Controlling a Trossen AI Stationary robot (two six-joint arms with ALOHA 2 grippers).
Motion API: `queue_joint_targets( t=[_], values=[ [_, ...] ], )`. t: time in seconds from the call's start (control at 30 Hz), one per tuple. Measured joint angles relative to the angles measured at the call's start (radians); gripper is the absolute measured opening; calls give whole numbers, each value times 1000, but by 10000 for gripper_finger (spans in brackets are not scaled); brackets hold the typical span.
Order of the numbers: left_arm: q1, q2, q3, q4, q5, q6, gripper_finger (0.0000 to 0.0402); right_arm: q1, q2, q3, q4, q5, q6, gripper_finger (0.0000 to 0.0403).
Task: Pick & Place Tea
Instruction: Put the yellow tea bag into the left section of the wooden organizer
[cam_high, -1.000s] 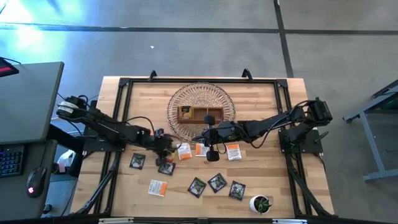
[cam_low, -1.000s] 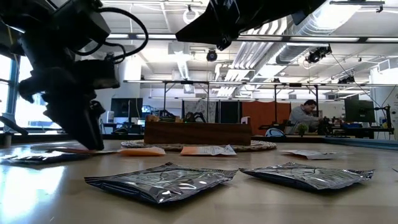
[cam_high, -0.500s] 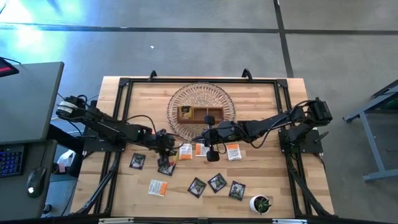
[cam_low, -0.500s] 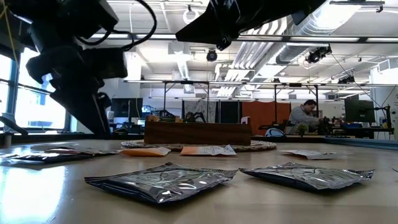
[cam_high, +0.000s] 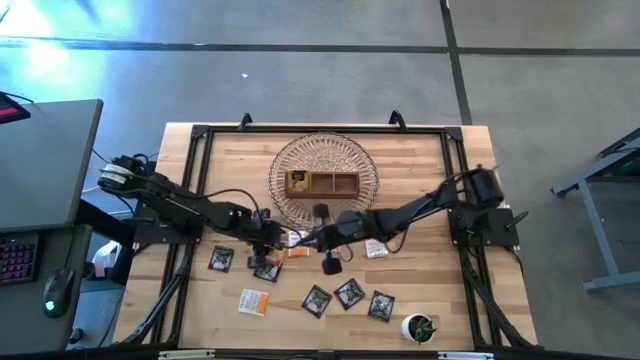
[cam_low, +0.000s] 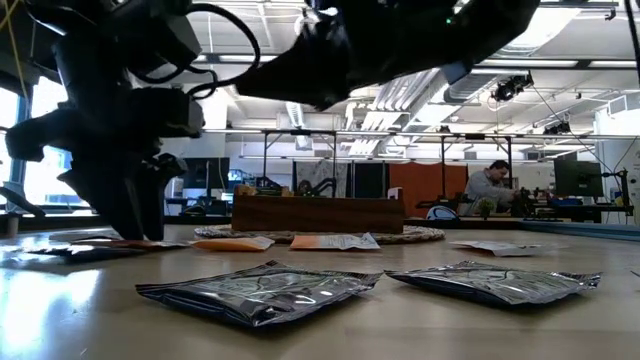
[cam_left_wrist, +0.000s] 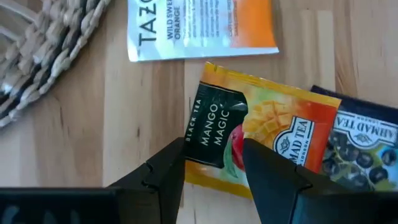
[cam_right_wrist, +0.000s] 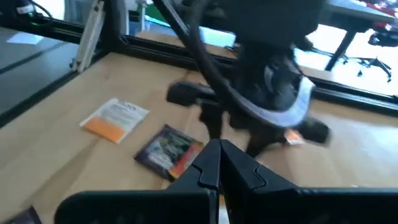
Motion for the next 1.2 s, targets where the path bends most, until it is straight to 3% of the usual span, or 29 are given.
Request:
queue_joint_targets(
  t=[0.27,0.47,0.83,0.97,1.2],
  values=[
    [0,65,6,18,20,-3,159,40,188,167,-62,1,108,1],
    [0,66,5,15,34,-95,159,51,265,232,-165,12,166,1],
    [0,70,0,99,80,-542,159,50,313,257,-214,6,225,0],
    [0,71,-1,129,116,-528,159,49,313,257,-286,1,231,0],
    [-1,73,23,137,138,-366,158,56,310,259,-372,8,235,0]
  ],
)
